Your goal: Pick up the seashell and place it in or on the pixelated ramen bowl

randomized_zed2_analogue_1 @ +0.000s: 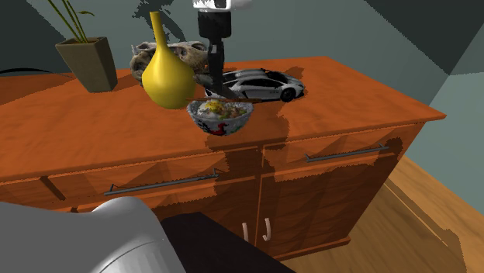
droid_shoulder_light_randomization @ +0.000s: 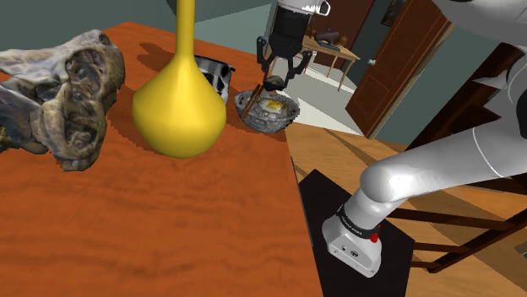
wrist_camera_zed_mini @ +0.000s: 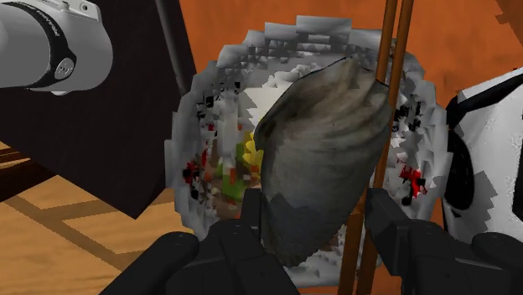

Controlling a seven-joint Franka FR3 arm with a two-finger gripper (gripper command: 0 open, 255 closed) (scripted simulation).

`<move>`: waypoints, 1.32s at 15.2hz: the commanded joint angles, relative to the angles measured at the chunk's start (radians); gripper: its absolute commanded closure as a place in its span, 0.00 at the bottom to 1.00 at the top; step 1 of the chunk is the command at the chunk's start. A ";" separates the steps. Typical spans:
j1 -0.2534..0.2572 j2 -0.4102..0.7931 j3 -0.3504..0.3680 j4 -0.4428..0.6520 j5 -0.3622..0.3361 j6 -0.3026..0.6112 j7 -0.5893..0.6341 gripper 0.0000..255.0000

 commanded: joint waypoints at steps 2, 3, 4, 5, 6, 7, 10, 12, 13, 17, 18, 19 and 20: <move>0.004 -0.012 0.004 -0.050 0.007 0.040 -0.003 1.00; 0.006 -0.014 0.006 -0.065 0.009 0.053 -0.004 1.00; 0.007 -0.017 0.008 -0.085 0.011 0.069 -0.005 1.00; 0.007 -0.017 0.008 -0.085 0.011 0.069 -0.005 1.00; 0.007 -0.017 0.008 -0.085 0.011 0.069 -0.005 1.00; 0.007 -0.017 0.008 -0.085 0.011 0.069 -0.005 1.00; 0.007 -0.017 0.008 -0.085 0.011 0.069 -0.005 1.00; 0.007 -0.017 0.008 -0.085 0.011 0.069 -0.005 1.00; 0.007 -0.017 0.008 -0.084 0.011 0.069 -0.005 0.00; 0.007 -0.017 0.008 -0.085 0.011 0.069 -0.005 0.00; 0.007 -0.017 0.008 -0.085 0.011 0.069 -0.005 0.00; 0.004 -0.009 0.005 -0.046 0.006 0.037 -0.002 0.00; 0.001 -0.001 0.002 -0.005 0.001 0.006 0.001 0.00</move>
